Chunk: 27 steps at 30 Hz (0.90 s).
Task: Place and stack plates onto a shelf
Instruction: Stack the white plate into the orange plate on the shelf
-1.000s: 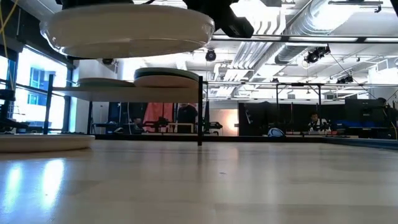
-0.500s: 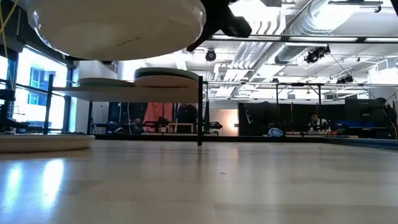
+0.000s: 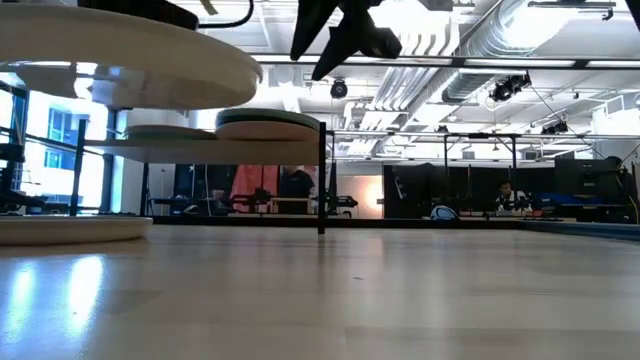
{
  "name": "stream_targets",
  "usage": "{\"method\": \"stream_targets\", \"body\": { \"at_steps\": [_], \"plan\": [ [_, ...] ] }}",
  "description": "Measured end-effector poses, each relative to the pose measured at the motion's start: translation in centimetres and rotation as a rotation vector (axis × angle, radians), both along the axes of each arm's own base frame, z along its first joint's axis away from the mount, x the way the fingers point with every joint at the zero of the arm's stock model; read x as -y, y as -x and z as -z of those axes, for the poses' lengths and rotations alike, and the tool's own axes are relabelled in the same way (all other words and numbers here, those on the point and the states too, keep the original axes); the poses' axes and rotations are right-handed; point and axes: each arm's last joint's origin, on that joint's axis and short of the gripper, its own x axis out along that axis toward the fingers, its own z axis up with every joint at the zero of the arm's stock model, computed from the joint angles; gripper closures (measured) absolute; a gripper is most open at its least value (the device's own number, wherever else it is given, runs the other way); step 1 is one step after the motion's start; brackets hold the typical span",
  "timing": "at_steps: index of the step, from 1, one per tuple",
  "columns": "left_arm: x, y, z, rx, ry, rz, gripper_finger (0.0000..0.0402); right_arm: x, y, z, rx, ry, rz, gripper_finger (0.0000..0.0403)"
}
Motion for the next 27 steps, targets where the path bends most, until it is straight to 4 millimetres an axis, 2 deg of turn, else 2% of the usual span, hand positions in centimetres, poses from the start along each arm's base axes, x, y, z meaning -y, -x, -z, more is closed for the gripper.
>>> {"method": "stream_targets", "body": {
  "at_steps": [6, 9, 16, 27],
  "plan": [
    [-2.2, 1.0, -2.5, -0.001, -0.049, -0.047, 0.04, 1.9, 0.2, -0.5, 0.0, 0.044, -0.048, 0.0265],
    [-3.9, 2.2, -3.7, -0.011, -0.077, -0.113, 0.04, 2.8, 0.2, -0.6, -0.005, 0.057, -0.092, 0.0265],
    [-7.3, 5.3, -6.6, 0.043, -0.136, -0.32, 0.0397, 5.0, 0.8, -1.3, -0.009, 0.084, -0.2, 0.0265],
    [-11.4, 9.5, -9.8, 0.103, -0.26, -0.711, 0.0395, 9.4, 2.1, -1.9, -0.055, 0.196, -0.318, 0.0265]
  ]
}}
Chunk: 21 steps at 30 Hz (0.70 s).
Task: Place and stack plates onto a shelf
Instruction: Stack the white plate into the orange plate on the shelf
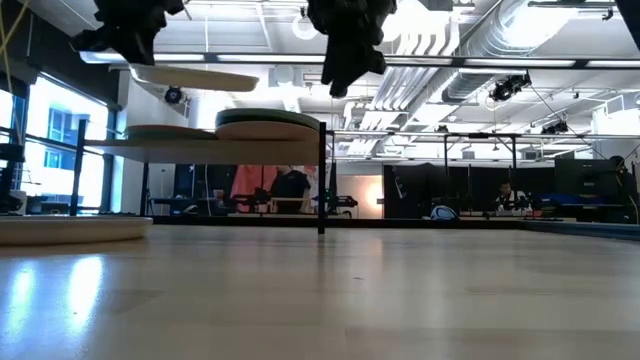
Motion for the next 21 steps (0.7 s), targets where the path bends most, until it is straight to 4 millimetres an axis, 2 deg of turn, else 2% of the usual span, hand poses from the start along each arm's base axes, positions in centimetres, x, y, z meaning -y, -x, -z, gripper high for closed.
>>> {"method": "stream_targets", "body": {
  "at_steps": [10, 21],
  "plan": [
    [-2.7, 3.2, -2.7, 0.002, -0.151, -0.361, 0.0395, 3.7, 1.2, 0.3, -0.083, 0.077, -0.079, 0.0265],
    [-4.7, 5.5, -2.7, -0.037, -0.163, -0.621, 0.0394, 5.9, 2.5, 0.6, -0.165, 0.11, -0.141, 0.0265]
  ]
}}
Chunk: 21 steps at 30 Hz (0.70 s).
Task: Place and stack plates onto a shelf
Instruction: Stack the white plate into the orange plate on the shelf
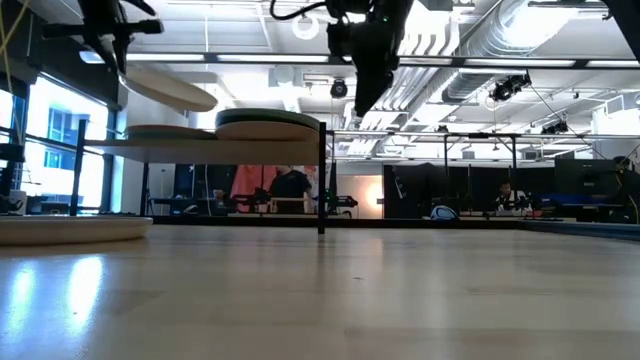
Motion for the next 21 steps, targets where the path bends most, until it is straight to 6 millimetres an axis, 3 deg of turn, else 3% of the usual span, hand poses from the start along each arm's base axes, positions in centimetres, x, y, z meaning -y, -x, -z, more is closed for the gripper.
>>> {"method": "stream_targets", "body": {
  "at_steps": [11, 21],
  "plan": [
    [-3.5, -1.5, 2.0, -0.046, 0.139, 0.007, 0.0394, 0.6, 0.2, 0.0, -0.005, 0.01, -0.014, 0.0265],
    [-5.1, -2.3, 3.4, -0.083, 0.215, 0.008, 0.0394, 0.5, 0.3, 0.1, -0.018, 0.011, -0.027, 0.0265]
  ]
}}
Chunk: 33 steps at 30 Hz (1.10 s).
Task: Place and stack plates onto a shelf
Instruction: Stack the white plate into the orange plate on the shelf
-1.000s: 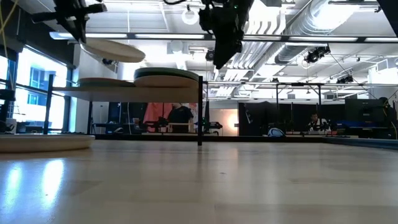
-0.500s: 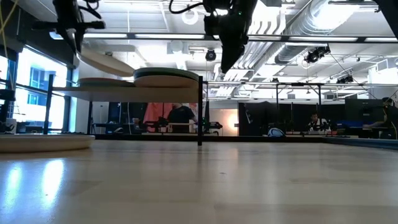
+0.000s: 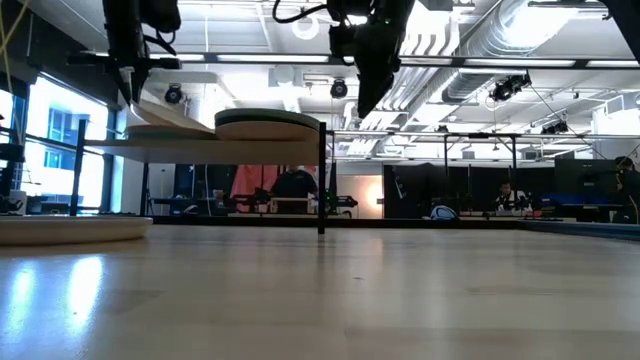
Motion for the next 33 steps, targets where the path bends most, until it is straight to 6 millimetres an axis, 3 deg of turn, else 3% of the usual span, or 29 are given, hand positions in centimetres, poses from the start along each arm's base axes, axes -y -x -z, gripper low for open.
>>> {"method": "stream_targets", "body": {
  "at_steps": [33],
  "plan": [
    [-0.5, -0.5, 1.5, 0.021, 0.066, 0.059, 0.0393, -0.1, 0.1, 0.1, -0.016, -0.006, 0.003, 0.0265]
  ]
}}
